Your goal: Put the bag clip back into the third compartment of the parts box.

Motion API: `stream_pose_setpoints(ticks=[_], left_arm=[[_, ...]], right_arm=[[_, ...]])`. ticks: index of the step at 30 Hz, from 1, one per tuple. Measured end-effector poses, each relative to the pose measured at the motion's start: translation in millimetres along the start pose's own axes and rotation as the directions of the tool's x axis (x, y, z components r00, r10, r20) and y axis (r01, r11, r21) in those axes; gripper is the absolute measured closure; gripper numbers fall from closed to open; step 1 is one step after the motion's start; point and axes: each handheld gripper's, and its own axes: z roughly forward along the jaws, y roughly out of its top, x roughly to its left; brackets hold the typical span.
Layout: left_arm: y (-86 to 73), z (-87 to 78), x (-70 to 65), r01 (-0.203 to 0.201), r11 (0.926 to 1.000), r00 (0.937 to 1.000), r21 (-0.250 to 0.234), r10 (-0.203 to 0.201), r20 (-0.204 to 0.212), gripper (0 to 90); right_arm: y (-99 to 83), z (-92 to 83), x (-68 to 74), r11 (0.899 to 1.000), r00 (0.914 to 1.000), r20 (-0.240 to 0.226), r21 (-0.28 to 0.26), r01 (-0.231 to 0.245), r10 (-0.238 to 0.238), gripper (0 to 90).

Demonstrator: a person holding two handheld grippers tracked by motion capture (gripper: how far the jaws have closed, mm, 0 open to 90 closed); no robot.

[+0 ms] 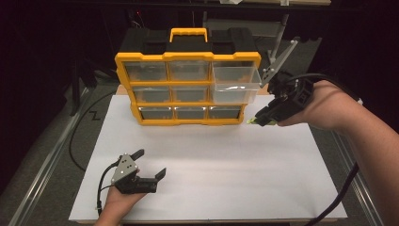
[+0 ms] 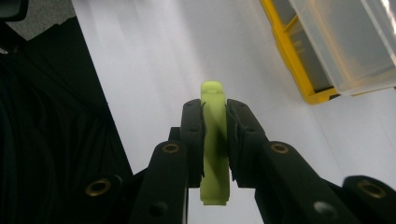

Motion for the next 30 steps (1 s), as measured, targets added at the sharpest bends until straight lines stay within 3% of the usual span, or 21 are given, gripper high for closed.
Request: stream_pose_setpoints(ticks=[12, 20, 30], left_arm=[[0.0, 0.4, 0.6, 0.01, 0.9999, 0.9998, -0.004, -0.01, 0.02, 0.3], [0.2, -2.0, 0.4, 0.007, 1.0, 0.9996, -0.003, -0.006, 0.027, 0.3], [0.2, -1.9, 0.5, 0.008, 1.0, 0.9994, 0.0, -0.008, 0.033, 0.3]], right_arm=[[33.8, -11.3, -7.7, 1.0, 0.9997, 0.009, 0.01, 0.022, -0.022, 79.2], [48.2, -9.9, -18.5, 1.0, 0.9995, 0.026, 0.013, 0.018, -0.019, 79.2], [65.0, -21.6, -33.3, 1.0, 0.9987, 0.05, -0.011, -0.006, 0.006, 79.2]])
